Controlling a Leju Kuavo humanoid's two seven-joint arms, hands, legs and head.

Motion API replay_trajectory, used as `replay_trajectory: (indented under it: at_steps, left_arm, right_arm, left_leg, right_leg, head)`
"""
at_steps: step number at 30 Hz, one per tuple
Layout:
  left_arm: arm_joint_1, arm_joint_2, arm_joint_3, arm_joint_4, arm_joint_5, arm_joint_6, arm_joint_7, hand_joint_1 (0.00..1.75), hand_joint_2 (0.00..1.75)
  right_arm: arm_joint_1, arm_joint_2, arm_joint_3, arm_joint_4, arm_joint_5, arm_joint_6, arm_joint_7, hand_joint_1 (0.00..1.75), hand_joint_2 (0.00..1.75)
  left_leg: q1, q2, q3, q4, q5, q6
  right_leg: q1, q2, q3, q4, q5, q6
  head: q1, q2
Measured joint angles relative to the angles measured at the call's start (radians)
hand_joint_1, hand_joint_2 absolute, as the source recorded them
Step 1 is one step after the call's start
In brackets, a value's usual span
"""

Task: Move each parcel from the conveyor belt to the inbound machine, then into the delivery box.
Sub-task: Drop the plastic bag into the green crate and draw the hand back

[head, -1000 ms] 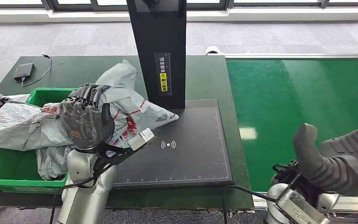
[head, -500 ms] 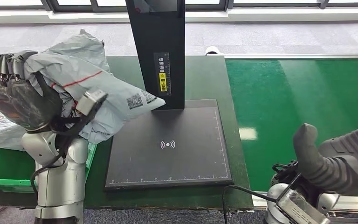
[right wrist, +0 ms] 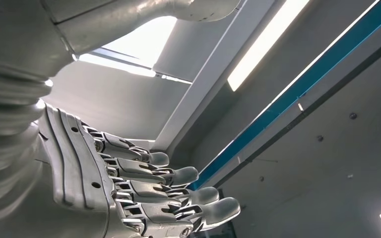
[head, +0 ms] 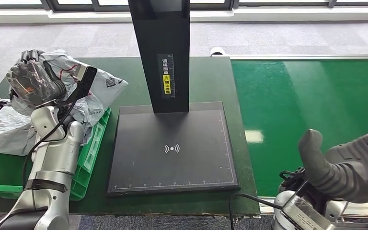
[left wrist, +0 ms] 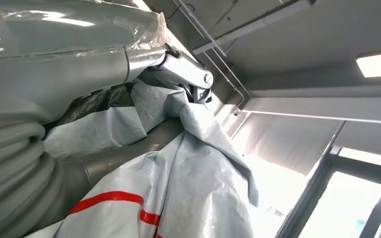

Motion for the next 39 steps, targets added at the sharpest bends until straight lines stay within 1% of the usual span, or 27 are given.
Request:
replay_trajectory:
  at_steps: [8,12,15,20,23,25,26,29,30,32,34,38,39]
  left_arm:
    - [-0.071,0.056,0.087,0.196,0.000,0.000,0.053,1.75,1.75]
    - [-0.078,0.072,0.166,0.244,0.000,0.001,0.053,1.75,1.75]
    - [-0.078,0.072,0.251,0.241,0.001,0.001,0.000,1.75,1.75]
    - [-0.076,0.057,0.417,0.183,0.011,0.001,-0.120,1.75,1.75]
    - [-0.073,0.036,0.504,0.136,0.019,0.001,-0.207,1.75,1.75]
    - [-0.069,0.013,0.577,0.093,0.029,0.001,-0.286,1.75,1.75]
    - [-0.068,0.001,0.612,0.072,0.035,0.001,-0.325,1.47,1.75]
    - [-0.066,-0.038,0.700,0.016,0.066,0.002,-0.433,0.16,1.75]
    - [-0.066,-0.049,0.726,-0.002,0.079,0.002,-0.471,0.00,1.75]
    - [-0.068,-0.070,0.776,-0.028,0.092,0.002,-0.543,0.00,1.75]
    - [-0.073,-0.085,0.813,-0.041,0.086,0.002,-0.583,0.00,1.75]
    - [-0.080,-0.104,0.855,-0.052,0.081,0.003,-0.597,0.00,0.00]
    - [-0.081,-0.107,0.861,-0.053,0.081,0.003,-0.594,0.00,0.00]
  right_arm:
    - [0.000,0.000,0.000,0.001,0.005,0.000,0.000,0.00,1.75]
    - [0.000,0.000,0.000,0.004,0.005,0.000,0.000,0.00,1.75]
    - [0.000,0.000,0.000,0.008,0.007,0.000,0.000,0.00,1.75]
    - [0.006,0.000,0.000,0.014,0.010,0.000,0.000,0.00,1.75]
    - [0.044,-0.003,-0.001,0.017,0.012,0.000,0.000,0.00,1.75]
    - [0.064,-0.006,-0.002,0.018,0.013,0.000,0.000,0.00,1.75]
    - [0.067,-0.007,-0.002,0.019,0.014,0.000,0.001,0.00,1.75]
    - [0.068,-0.008,-0.003,0.019,0.015,0.000,0.004,0.00,1.75]
    - [0.068,-0.008,-0.004,0.020,0.015,0.000,0.005,0.00,1.75]
    - [0.068,-0.008,-0.004,0.021,0.015,0.000,0.006,0.00,1.75]
    - [0.067,-0.008,-0.004,0.023,0.015,0.000,0.005,0.00,1.75]
    - [0.067,-0.008,-0.004,0.027,0.015,0.000,0.003,0.00,1.75]
    - [0.067,-0.008,-0.004,0.028,0.015,0.000,0.002,0.00,1.75]
  left_leg:
    - [0.000,0.001,-0.001,0.000,0.000,0.000]
    - [0.000,0.002,-0.001,0.000,0.000,0.000]
    - [0.001,0.002,-0.001,0.000,0.000,-0.001]
    - [0.001,0.002,-0.001,0.000,-0.001,-0.001]
    - [0.002,0.000,-0.002,0.000,-0.001,-0.001]
    - [0.001,0.000,-0.003,0.000,-0.001,-0.001]
    - [0.001,0.001,-0.003,0.000,-0.001,-0.001]
    - [0.001,0.000,-0.003,0.000,-0.001,-0.001]
    - [0.001,0.000,-0.003,0.000,-0.001,-0.001]
    - [0.001,0.000,-0.003,0.000,-0.001,-0.001]
    - [0.001,0.000,-0.003,0.000,-0.001,-0.001]
    - [0.001,0.000,-0.002,0.000,-0.001,-0.001]
    - [0.001,0.000,-0.002,0.000,-0.001,-0.001]
  right_leg:
    - [0.000,0.001,-0.001,0.000,0.000,0.000]
    - [0.000,0.001,-0.002,0.000,0.000,0.000]
    - [0.000,0.001,-0.002,0.000,0.000,0.000]
    - [0.000,0.002,-0.002,0.000,0.000,-0.001]
    - [0.001,0.000,-0.002,0.000,-0.001,-0.001]
    - [0.001,0.000,-0.002,0.000,-0.001,-0.001]
    - [0.000,0.000,-0.003,0.000,-0.001,-0.001]
    - [0.000,0.001,-0.003,0.000,-0.001,-0.001]
    - [0.000,0.001,-0.003,0.000,-0.001,-0.001]
    - [0.000,0.000,-0.003,0.000,-0.001,-0.001]
    - [0.000,0.000,-0.003,0.000,-0.001,-0.001]
    - [0.000,0.000,-0.003,0.000,-0.001,-0.001]
    - [0.000,0.000,-0.003,0.000,-0.001,-0.001]
  head:
    - [0.000,0.000]
    - [0.000,0.000]
    - [0.000,0.000]
    - [0.000,0.000]
    - [0.000,0.000]
    - [0.000,0.000]
    - [0.000,0.000]
    - [0.000,0.000]
    - [0.000,0.000]
    - [0.000,0.000]
    - [0.000,0.000]
    - [0.000,0.000]
    - [0.000,0.000]
